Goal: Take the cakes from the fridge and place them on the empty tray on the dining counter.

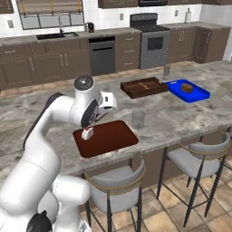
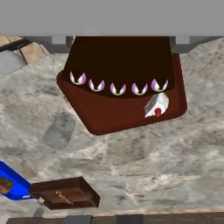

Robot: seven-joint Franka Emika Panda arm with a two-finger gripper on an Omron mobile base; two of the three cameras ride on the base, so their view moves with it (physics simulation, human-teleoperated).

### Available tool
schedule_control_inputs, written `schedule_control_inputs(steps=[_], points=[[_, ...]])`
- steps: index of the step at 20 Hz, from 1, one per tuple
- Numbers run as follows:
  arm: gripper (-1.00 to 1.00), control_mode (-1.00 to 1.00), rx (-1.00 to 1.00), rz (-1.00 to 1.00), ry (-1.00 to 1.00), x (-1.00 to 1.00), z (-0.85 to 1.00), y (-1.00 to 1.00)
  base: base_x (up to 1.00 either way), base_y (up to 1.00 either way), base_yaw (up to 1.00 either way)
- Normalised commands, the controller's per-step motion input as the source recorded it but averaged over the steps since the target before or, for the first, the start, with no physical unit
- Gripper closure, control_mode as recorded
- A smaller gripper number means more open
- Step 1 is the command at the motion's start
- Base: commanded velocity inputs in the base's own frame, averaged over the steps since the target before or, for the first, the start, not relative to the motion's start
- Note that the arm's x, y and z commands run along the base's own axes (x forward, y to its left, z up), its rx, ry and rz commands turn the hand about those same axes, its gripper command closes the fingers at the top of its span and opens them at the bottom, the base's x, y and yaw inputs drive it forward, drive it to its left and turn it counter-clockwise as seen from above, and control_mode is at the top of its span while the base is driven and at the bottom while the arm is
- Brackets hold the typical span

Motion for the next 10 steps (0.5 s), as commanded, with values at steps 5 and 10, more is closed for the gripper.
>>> schedule_control_inputs(steps=[5, 10], points=[[1.00, -1.00, 0.00, 0.00, 0.15, 0.17, -0.68, 0.00, 0.00, 0.00, 0.00], [1.00, -1.00, 0.00, 0.00, 0.10, 0.17, -0.71, 0.00, 0.00, 0.00, 0.00]])
